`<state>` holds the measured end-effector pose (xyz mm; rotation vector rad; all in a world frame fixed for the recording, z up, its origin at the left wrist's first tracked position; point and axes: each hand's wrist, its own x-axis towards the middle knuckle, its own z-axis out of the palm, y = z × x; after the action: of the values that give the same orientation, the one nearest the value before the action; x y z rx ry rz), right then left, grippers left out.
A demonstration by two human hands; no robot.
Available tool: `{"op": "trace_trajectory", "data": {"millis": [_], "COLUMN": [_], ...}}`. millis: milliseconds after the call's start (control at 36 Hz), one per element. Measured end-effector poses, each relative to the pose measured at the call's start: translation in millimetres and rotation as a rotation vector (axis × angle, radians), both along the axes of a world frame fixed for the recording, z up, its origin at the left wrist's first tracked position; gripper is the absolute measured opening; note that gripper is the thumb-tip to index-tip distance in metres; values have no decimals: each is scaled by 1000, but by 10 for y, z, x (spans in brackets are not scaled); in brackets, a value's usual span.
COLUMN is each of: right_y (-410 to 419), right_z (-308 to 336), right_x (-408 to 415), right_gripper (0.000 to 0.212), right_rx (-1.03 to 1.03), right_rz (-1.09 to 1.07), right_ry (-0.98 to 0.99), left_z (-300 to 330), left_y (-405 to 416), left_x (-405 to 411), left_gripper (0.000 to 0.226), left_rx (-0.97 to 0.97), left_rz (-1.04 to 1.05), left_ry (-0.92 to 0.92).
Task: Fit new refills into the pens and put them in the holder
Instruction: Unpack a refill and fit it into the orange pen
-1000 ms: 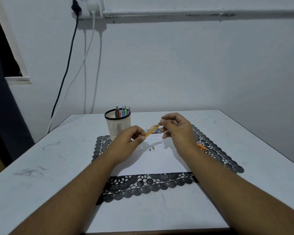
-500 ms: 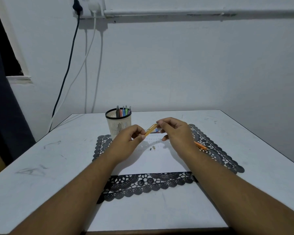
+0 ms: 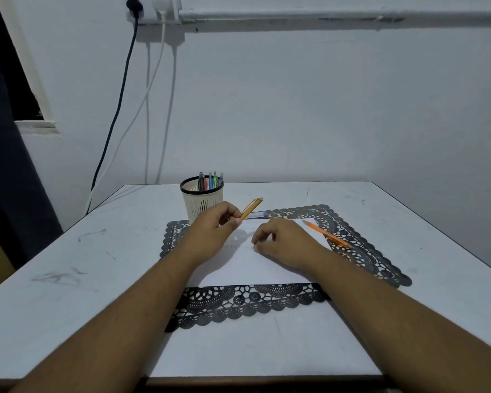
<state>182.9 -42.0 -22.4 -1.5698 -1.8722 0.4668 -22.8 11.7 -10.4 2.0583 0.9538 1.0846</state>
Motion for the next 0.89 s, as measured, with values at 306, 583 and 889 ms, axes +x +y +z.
{"op": "trace_trajectory", "data": {"millis": [306, 583, 889], "right_y": [114, 85, 87], "right_z": [-24, -32, 109], "right_x": [-68, -21, 51], "right_gripper": [12, 12, 13], "right_rx": [76, 126, 34], "right_rz": [11, -114, -158], "right_ry": [-234, 178, 926], "left_z": [-30, -41, -33], "left_y": [23, 27, 4], "left_x": [-10, -22, -21], "left_gripper": [8, 9, 13], "left_rx": [-1, -6, -24], "left_rz": [-4, 17, 23], "left_ry": [55, 98, 128]}}
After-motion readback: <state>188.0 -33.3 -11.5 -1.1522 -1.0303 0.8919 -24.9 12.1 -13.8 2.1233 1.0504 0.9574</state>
